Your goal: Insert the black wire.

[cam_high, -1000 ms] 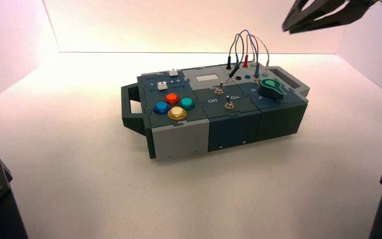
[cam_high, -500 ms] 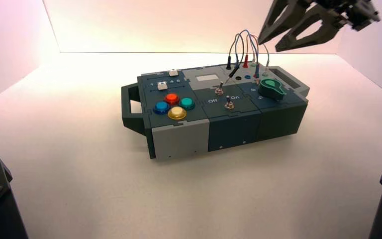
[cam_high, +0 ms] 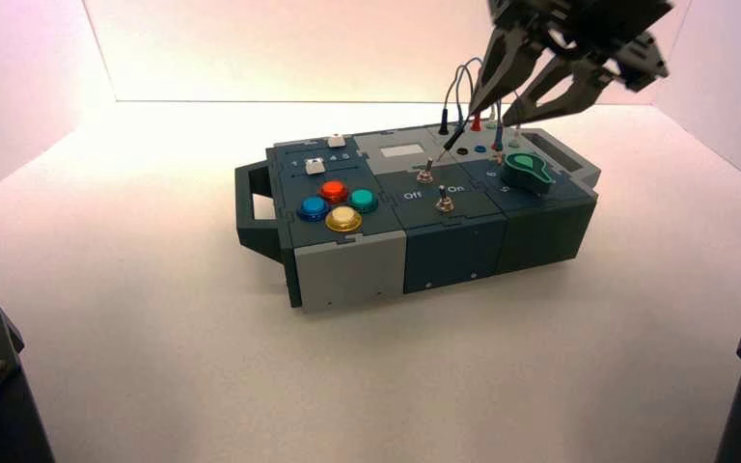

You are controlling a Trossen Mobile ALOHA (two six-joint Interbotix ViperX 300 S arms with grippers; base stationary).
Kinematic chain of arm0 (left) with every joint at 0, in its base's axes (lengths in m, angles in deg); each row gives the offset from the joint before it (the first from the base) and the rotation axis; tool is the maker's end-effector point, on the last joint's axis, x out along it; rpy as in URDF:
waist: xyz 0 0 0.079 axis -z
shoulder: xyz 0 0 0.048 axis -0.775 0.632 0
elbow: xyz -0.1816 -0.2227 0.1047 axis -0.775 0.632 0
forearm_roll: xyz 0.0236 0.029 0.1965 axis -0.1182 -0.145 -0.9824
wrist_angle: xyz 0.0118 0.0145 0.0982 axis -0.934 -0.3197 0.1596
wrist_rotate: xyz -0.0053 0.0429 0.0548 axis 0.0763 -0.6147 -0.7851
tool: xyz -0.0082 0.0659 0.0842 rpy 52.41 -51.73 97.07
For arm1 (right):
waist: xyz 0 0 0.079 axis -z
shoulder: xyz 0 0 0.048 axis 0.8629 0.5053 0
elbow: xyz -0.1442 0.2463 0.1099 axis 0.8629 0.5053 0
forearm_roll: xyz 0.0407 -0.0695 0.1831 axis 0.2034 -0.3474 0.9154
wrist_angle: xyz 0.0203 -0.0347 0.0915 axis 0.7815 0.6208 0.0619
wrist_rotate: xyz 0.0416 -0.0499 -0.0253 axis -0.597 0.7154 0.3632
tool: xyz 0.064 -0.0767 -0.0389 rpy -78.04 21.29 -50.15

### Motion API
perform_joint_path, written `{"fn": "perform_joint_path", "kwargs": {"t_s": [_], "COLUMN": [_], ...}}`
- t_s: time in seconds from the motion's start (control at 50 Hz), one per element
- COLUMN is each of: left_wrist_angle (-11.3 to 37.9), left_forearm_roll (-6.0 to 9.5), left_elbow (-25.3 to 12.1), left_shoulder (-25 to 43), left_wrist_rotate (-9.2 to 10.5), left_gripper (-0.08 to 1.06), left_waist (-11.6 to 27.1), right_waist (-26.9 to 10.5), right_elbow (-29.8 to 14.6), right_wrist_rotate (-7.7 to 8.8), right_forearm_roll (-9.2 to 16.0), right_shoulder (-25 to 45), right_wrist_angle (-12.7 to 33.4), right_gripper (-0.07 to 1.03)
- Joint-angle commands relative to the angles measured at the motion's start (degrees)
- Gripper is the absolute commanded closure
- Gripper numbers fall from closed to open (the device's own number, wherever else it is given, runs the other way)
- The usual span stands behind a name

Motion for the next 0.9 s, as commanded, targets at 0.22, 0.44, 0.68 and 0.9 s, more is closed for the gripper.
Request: {"fn": "perform_joint_path", "kwargs": {"t_s": [0.22, 0.44, 0.68, 0.9], "left_wrist_angle": [-0.35, -0.53, -0.62, -0.62], "left_forearm_roll": [0.0, 0.09, 0.09, 0.09], "left_elbow": [-2.29, -2.29, -2.37, -2.37], "left_shoulder": [1.05, 0.97, 0.97, 0.97], "left_wrist_rotate": [-0.18, -0.18, -0.09, -0.09], "left_gripper": [1.01, 1.01, 1.01, 1.01], "left_waist": [0.18, 0.18, 0.18, 0.18], "right_waist": [-0.35, -0.35, -0.35, -0.35], "right_elbow": [-4.48, -5.45, -6.77, -8.61], "right_wrist_rotate": [0.09, 0.09, 0.09, 0.09], "right_forearm_roll": [0.35, 0.35, 0.26, 0.18], "right_shoulder": [6.59, 10.72, 13.97, 16.79], "right_wrist_angle": [-3.34, -6.24, -8.61, -9.32], "right_gripper": [0.41, 0.41, 0.41, 0.41]}}
